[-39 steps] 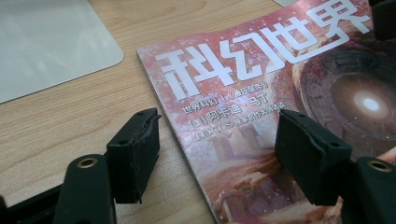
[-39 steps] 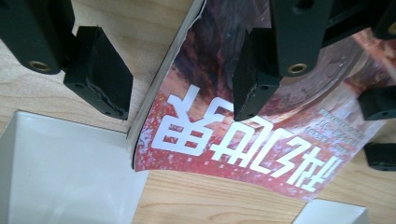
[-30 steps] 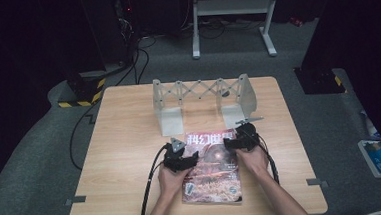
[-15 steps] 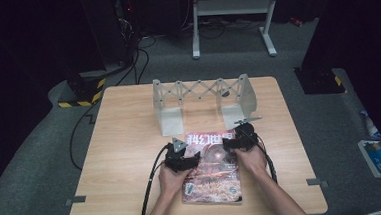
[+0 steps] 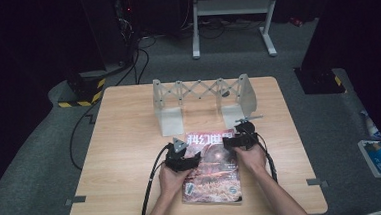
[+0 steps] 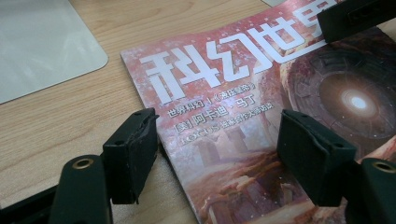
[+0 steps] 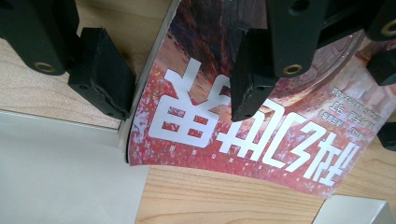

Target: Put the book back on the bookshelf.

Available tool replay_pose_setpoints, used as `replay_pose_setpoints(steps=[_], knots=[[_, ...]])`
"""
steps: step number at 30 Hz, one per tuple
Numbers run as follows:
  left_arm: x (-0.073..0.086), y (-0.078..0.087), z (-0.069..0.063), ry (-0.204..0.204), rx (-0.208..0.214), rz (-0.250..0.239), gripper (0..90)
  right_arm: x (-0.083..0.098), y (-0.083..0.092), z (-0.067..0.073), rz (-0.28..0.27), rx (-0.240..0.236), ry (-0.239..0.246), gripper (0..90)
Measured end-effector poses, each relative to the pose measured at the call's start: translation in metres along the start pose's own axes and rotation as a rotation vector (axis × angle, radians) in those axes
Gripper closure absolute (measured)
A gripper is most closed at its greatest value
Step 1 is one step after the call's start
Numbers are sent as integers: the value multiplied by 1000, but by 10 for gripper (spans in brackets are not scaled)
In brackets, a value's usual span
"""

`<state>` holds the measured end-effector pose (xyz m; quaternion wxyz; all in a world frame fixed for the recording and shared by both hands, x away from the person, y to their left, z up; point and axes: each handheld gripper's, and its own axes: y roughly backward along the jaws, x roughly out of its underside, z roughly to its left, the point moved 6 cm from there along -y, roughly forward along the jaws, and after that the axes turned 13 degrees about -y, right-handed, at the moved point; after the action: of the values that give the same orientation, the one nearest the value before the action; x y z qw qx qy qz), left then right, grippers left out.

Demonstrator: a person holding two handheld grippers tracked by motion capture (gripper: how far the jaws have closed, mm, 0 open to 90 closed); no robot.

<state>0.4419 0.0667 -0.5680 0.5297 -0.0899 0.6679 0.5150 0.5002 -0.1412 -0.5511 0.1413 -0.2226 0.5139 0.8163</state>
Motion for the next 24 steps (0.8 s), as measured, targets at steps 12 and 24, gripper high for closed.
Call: replay_pose_setpoints(steps=[12,24], knots=[[0,-1,0,0,-6,-3,288,-1,7,0,1,-71,-56,437],[0,-1,0,-1,-6,-4,289,0,5,6,12,-159,-109,461]])
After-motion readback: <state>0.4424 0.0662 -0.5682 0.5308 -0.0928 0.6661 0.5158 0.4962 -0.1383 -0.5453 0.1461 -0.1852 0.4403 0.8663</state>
